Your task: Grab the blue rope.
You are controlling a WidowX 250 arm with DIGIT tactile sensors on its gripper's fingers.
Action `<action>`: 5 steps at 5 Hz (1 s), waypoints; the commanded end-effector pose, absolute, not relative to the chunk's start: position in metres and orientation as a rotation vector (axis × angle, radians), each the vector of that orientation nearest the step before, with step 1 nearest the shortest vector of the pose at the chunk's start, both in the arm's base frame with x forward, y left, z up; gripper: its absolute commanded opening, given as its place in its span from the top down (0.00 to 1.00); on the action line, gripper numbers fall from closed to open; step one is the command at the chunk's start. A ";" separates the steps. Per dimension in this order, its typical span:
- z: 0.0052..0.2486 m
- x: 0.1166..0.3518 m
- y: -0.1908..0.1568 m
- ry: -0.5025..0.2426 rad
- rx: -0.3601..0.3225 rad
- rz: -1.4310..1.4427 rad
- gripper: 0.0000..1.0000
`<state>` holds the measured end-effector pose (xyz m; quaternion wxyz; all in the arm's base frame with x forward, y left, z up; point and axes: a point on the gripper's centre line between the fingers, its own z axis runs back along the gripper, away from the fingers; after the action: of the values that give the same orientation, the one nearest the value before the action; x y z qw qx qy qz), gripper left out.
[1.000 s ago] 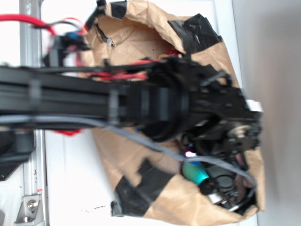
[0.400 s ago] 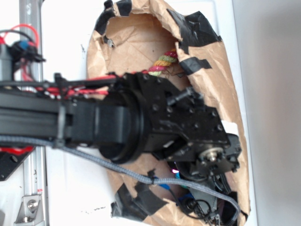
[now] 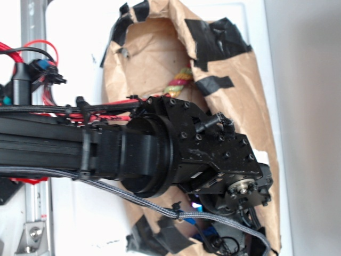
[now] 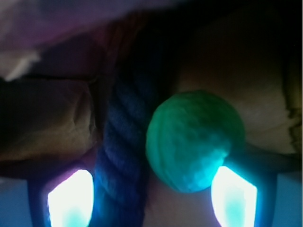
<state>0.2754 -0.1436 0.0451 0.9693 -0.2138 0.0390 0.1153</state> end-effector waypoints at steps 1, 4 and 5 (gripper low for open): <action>0.040 0.240 -0.123 0.082 -0.236 0.155 0.00; 0.085 0.236 -0.046 -0.084 -0.079 0.215 1.00; 0.101 0.245 -0.036 -0.146 -0.075 0.223 1.00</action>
<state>0.2396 -0.0382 0.0859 0.9933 -0.0302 -0.0450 0.1024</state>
